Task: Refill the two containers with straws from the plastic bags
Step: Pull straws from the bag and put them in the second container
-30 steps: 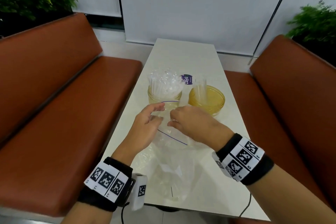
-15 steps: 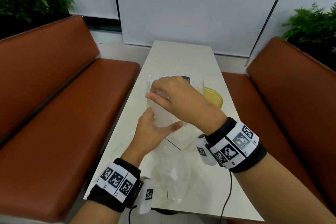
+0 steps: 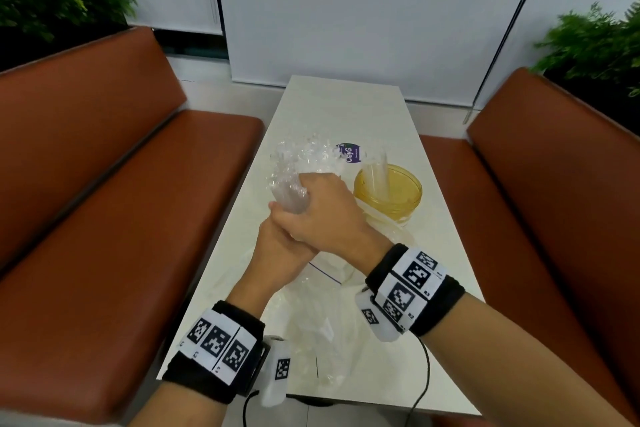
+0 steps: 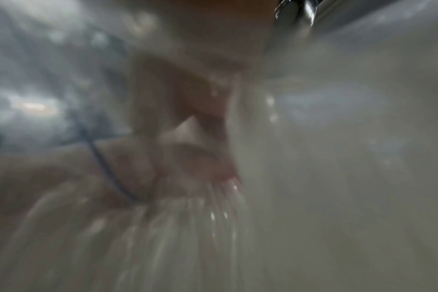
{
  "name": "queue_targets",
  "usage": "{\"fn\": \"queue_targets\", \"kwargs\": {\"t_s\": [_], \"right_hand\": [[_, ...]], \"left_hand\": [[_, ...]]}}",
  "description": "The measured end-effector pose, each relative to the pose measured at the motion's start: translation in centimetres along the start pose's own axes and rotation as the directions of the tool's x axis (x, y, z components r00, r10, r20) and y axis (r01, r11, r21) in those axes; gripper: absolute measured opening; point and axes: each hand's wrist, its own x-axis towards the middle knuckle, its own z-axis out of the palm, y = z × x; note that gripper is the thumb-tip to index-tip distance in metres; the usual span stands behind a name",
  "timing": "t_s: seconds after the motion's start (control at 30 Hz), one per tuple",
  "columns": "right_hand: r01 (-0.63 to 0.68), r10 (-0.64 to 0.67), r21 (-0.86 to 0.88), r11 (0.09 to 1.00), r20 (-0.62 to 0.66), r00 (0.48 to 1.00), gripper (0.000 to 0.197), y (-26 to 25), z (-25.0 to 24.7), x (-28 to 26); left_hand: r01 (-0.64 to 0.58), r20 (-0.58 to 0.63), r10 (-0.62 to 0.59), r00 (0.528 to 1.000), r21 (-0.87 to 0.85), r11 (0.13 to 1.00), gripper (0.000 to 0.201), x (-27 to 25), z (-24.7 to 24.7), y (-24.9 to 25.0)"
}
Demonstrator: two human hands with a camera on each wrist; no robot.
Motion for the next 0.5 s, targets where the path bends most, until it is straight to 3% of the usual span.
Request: {"fn": "queue_targets", "kwargs": {"t_s": [0.1,0.27,0.5], "right_hand": [[-0.020,0.028,0.109,0.994,-0.073,0.997,0.041,-0.8,-1.2,1.1],[0.049,0.053,0.303,0.952,-0.319,0.946,0.034,-2.3,-5.8,3.2],[0.329,0.124,0.502,0.800,-0.673,0.729,0.016,-2.1,-14.7,4.9]], "left_hand": [[0.055,0.018,-0.055,0.998,0.028,0.998,0.057,0.0,-0.1,0.1],[0.132,0.010,-0.134,0.991,0.079,0.988,0.051,-0.2,-0.7,0.6],[0.124,0.008,-0.126,0.992,0.135,0.983,0.047,0.6,-1.3,-0.3]]}}
